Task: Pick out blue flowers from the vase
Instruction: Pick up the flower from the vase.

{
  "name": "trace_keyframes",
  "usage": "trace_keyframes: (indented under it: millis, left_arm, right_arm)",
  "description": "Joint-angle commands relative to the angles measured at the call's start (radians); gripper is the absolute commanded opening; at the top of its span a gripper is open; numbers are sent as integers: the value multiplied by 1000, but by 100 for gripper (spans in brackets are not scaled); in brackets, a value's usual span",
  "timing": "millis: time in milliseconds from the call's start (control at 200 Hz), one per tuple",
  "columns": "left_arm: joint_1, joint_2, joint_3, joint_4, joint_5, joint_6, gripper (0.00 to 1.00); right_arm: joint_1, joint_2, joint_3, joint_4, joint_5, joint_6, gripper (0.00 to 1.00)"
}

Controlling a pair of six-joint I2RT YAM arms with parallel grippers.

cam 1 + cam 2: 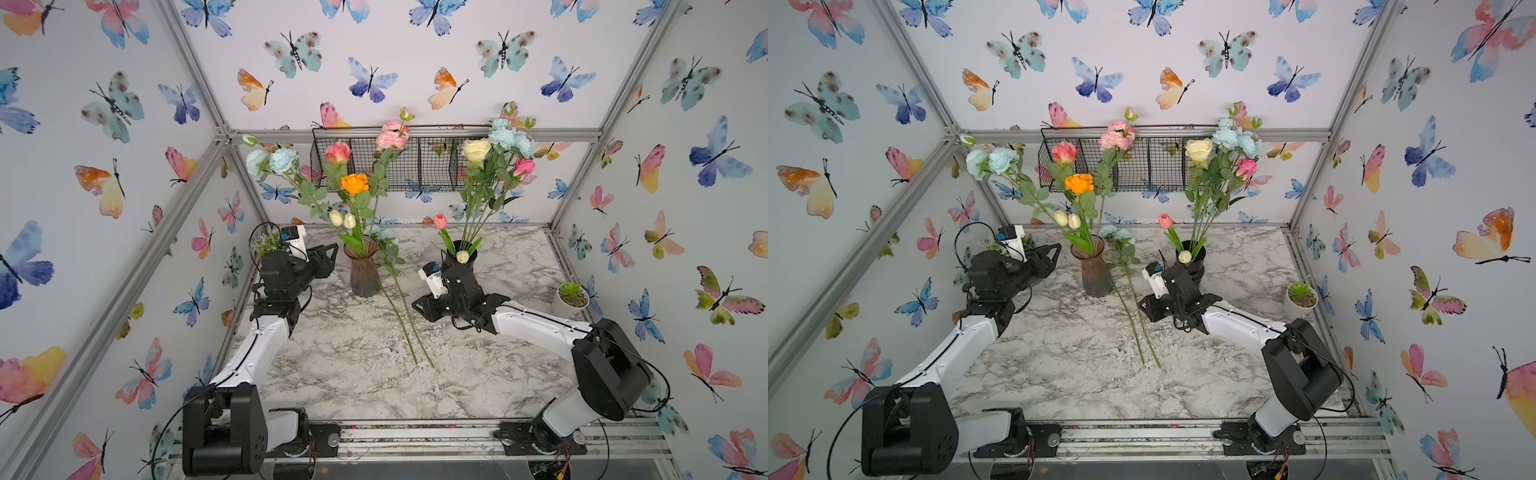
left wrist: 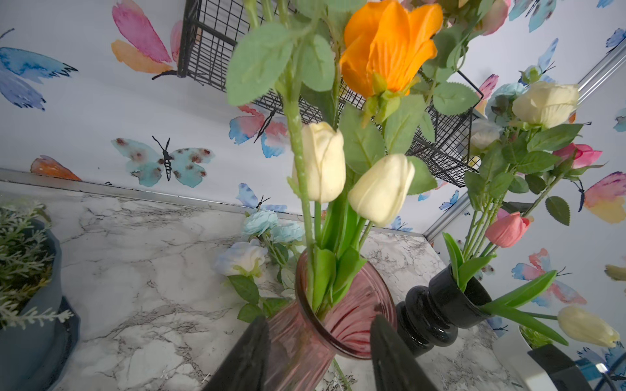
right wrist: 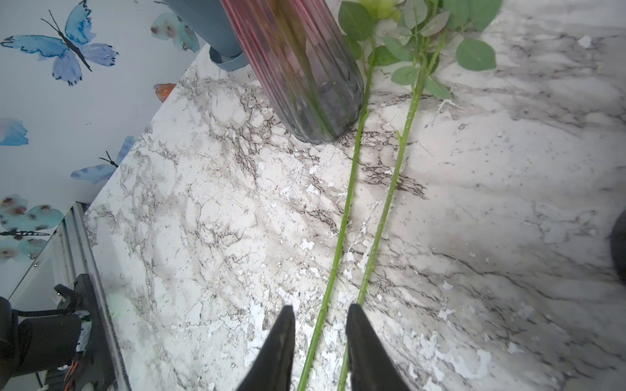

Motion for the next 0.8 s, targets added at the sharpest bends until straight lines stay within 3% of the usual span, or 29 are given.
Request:
trace_keyframes:
  millis: [0, 446, 796]
  left_arm:
    - [3, 38, 52, 27, 6, 26, 47]
    - [2, 178, 181, -2, -7, 58, 36]
    - [3, 211, 199, 17, 52, 58, 28]
  right_arm:
    - [7, -2, -17, 13, -6, -24, 29]
    - [8, 2, -25, 22, -7, -32, 28]
    - [8, 28, -7, 30, -12, -34, 27]
